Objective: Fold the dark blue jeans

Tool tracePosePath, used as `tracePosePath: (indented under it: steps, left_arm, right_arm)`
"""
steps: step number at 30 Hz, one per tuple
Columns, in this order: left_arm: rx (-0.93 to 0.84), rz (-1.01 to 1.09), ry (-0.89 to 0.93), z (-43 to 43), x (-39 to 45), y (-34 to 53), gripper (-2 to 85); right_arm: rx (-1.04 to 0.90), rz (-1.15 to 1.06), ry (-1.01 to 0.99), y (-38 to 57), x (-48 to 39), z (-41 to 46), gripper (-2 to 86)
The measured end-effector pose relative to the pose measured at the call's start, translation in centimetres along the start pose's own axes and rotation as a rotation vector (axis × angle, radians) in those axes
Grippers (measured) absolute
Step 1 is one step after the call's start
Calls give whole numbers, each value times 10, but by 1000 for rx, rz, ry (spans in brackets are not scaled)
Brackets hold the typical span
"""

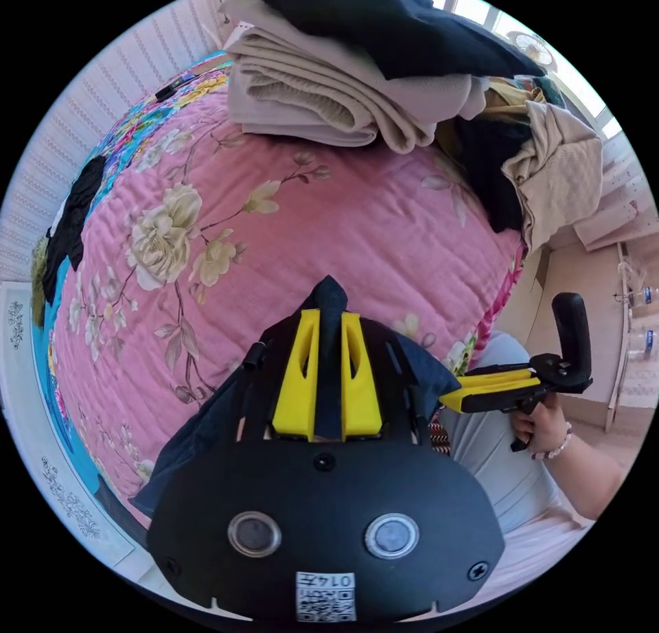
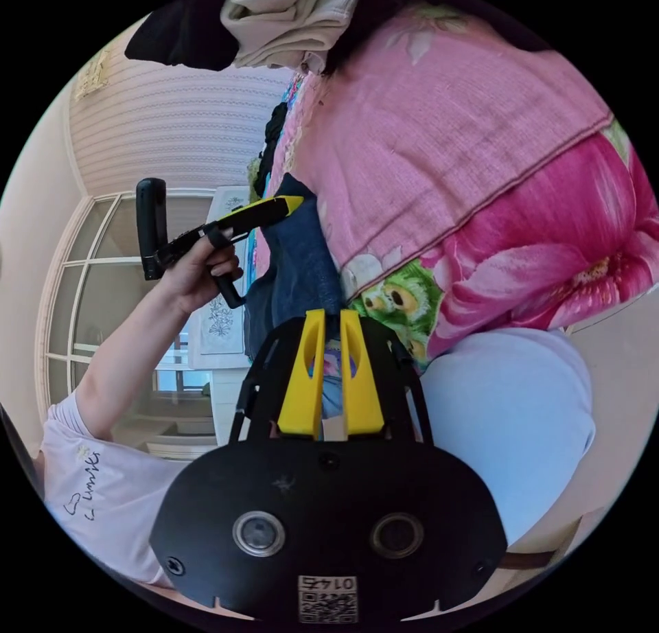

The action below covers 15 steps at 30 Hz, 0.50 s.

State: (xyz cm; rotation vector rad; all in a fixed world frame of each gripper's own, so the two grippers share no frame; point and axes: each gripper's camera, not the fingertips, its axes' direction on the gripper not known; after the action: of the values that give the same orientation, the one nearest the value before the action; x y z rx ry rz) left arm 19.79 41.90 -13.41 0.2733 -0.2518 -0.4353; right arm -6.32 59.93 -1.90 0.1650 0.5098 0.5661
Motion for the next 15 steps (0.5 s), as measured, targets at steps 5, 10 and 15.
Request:
tracePosePath:
  steps: [5,10,15]
  left_arm:
    - [120,0,14,-57,-17,52,48]
    - [275,-59,85,-133,-56,146,48]
    - [446,-221,117,-205,-145,278,48]
  right_arm:
    - [24,-31,-27,0,-21,3,20]
    - [18,-139,-95,7,-63,4,18]
    - [-59,-428,-200,18,-200,35,15]
